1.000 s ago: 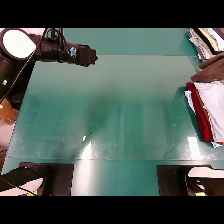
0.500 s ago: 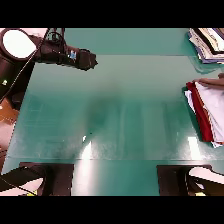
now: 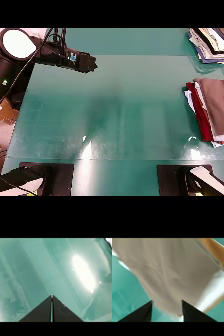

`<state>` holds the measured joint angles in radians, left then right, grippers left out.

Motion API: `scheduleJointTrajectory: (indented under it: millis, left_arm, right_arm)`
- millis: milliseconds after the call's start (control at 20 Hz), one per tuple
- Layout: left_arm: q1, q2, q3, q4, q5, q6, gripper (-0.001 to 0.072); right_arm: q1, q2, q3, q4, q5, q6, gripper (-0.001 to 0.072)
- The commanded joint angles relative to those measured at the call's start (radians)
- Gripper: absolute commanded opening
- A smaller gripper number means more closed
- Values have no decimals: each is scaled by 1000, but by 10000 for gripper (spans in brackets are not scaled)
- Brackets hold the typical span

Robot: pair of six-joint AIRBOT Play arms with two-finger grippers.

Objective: Fold the shirts.

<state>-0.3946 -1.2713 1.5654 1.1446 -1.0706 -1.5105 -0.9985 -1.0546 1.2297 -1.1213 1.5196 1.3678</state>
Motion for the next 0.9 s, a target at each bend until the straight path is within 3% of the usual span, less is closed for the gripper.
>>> scheduleJointTrajectory:
  millis: [0,300,450,750,800,850]
  left_arm:
    - [0,0,0,0,-13,0,27]
    - [0,0,0,0,-12,0,27]
    - [0,0,1,-1,-38,-1,27]
    - [0,0,1,-1,23,-1,27]
    - [0,0,1,-1,39,-1,27]
    - [0,0,1,-1,52,-1,27]
  right_arm:
    - [-48,33,-61,-101,13,1,456]
    - [138,32,19,114,-40,2,454]
    - [388,32,61,208,-66,1,448]
    - [874,22,73,204,-206,0,438]
    - [931,14,73,204,-219,1,414]
    - [988,5,73,204,-217,0,332]
